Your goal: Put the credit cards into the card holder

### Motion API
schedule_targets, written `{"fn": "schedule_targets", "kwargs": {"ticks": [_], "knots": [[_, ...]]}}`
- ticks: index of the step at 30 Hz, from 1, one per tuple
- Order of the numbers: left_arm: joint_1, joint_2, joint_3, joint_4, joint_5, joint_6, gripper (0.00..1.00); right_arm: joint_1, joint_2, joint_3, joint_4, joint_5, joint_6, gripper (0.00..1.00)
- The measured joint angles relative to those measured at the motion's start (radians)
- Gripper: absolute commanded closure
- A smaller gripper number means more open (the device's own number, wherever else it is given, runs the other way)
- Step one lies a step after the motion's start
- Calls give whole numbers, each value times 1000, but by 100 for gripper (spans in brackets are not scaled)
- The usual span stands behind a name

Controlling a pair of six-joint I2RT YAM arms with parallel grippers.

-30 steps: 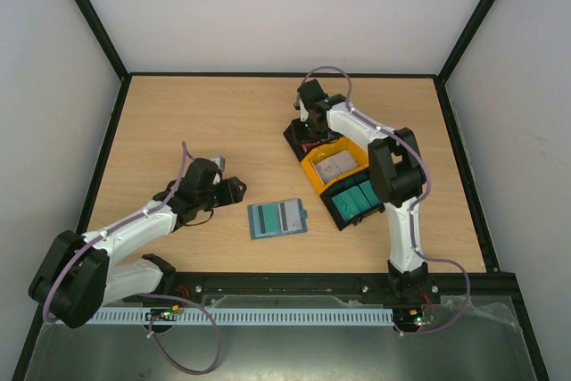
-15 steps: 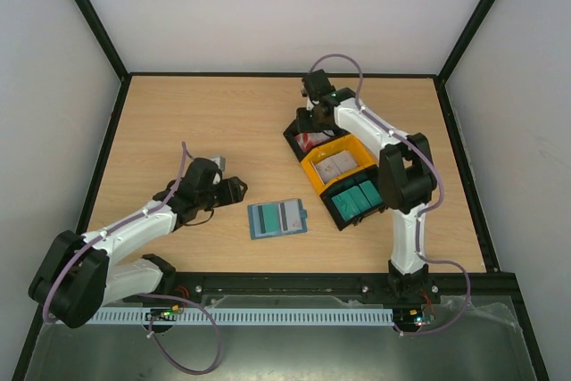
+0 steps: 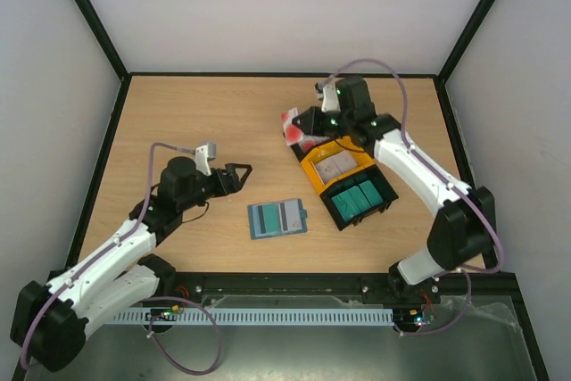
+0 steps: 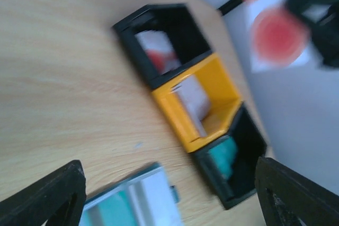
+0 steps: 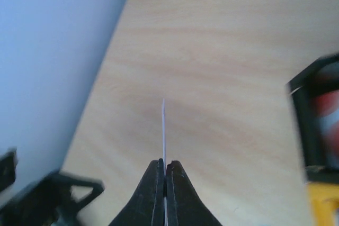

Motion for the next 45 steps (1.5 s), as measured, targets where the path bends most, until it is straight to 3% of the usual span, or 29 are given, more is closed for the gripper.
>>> {"fn": "schedule_targets", "kwargs": {"ticks": [7, 16, 23, 29, 32, 37, 39, 42, 45], "knots": [[0, -124, 2, 154, 124, -122, 5, 48, -216, -469, 579, -330, 398, 98], [-30, -53, -12, 369, 213, -354, 16, 93, -290, -717, 1023, -332, 914, 98], [-103, 25, -38, 457, 212, -473, 39, 104, -290, -822, 1133, -310, 1103, 98], [-132, 55, -73, 497, 204, -548, 58, 111, -337, -836, 1123, -299, 1100, 98], [-143, 45, -75, 515, 201, -570, 59, 116, -374, -836, 1094, -296, 1065, 98], [-175, 38, -75, 546, 192, -592, 53, 139, -395, -836, 1050, -298, 1014, 98], [-191, 38, -75, 553, 186, -595, 61, 151, -398, -841, 1040, -298, 997, 98], [-214, 43, -75, 564, 178, -601, 81, 167, -399, -851, 1030, -298, 979, 98], [-233, 51, -76, 566, 166, -598, 97, 182, -404, -862, 1027, -298, 966, 92]]}}
